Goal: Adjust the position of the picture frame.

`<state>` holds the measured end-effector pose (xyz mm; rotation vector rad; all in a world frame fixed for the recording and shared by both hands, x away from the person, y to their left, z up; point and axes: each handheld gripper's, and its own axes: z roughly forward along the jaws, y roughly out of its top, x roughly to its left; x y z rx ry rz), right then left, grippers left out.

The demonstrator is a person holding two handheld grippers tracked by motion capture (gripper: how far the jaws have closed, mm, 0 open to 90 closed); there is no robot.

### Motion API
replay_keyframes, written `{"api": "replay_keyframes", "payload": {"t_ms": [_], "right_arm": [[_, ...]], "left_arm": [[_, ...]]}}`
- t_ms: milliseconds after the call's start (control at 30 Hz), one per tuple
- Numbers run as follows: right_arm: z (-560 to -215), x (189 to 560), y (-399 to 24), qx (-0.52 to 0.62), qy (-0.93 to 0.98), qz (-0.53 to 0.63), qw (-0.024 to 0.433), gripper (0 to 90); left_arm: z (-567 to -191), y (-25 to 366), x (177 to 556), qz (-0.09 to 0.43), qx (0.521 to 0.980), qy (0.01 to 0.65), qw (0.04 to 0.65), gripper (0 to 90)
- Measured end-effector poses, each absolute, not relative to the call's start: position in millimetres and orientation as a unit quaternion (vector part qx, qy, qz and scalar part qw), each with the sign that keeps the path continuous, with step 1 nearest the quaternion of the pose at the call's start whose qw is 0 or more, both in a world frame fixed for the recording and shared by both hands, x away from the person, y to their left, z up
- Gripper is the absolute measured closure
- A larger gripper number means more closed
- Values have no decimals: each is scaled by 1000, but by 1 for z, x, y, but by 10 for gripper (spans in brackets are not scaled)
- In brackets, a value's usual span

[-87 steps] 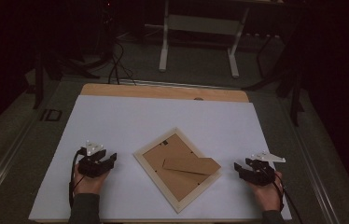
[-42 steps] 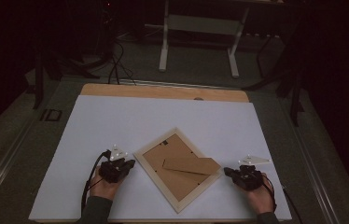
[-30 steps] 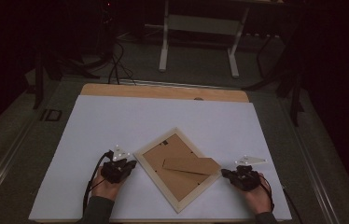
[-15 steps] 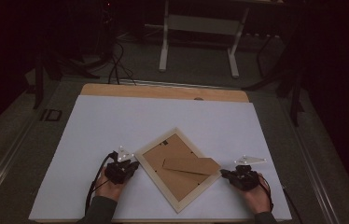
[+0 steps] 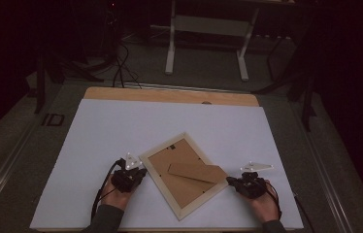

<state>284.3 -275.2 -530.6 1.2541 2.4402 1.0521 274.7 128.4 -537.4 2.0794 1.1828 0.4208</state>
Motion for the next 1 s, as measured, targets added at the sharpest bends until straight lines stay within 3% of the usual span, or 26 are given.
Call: {"api": "replay_keyframes", "payload": {"t_ms": [1000], "right_arm": [[-532,285,-272,424,825,364,87,900]], "left_arm": [[-535,96,254,153,826,421,342,900]]}}
